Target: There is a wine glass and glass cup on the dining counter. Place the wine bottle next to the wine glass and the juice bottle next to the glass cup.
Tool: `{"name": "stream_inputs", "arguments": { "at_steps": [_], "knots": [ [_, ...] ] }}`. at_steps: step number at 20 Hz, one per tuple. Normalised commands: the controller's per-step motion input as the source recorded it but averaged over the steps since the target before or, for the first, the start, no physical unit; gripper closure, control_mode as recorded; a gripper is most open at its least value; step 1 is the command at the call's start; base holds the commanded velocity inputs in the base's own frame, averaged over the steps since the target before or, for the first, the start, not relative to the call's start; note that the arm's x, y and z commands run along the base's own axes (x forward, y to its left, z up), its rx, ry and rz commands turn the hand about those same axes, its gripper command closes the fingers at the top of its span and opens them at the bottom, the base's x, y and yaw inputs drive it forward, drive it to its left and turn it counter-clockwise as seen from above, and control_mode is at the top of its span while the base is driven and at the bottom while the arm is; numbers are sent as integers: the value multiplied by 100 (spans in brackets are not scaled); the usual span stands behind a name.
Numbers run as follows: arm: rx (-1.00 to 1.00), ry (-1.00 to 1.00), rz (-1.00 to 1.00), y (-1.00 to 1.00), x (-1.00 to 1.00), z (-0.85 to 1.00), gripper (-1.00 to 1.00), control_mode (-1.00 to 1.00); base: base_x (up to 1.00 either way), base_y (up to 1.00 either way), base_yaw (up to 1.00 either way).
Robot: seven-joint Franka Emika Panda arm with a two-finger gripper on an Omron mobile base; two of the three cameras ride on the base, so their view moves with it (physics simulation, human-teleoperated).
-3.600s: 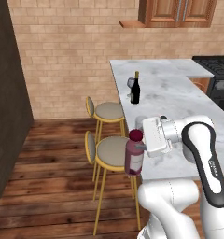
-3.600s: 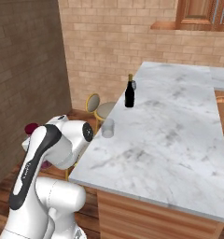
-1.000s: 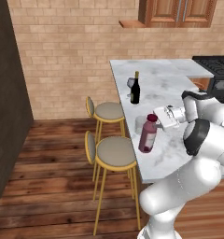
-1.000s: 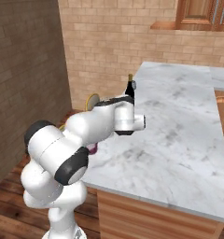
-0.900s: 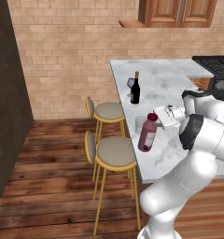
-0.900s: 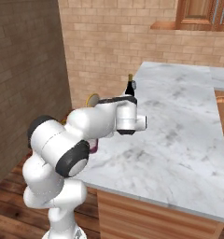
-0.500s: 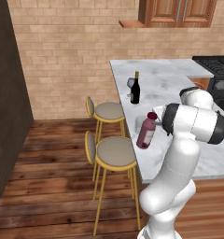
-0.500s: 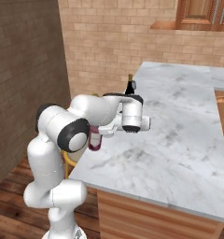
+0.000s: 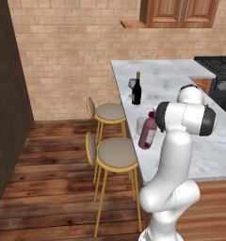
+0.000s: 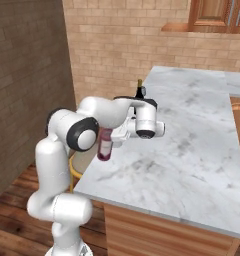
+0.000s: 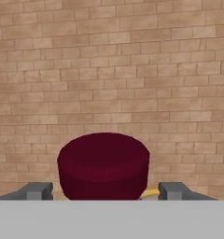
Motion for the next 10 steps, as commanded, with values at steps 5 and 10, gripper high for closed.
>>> {"name": "stream_inputs", "arguments": {
  "at_steps": [5, 10],
  "knots": [
    [-13, 0, -5, -2, 18, -7, 100, -100, 0, 0, 0],
    [-13, -12, -4, -1, -6, -12, 100, -100, 0, 0, 0]
  ]
}}
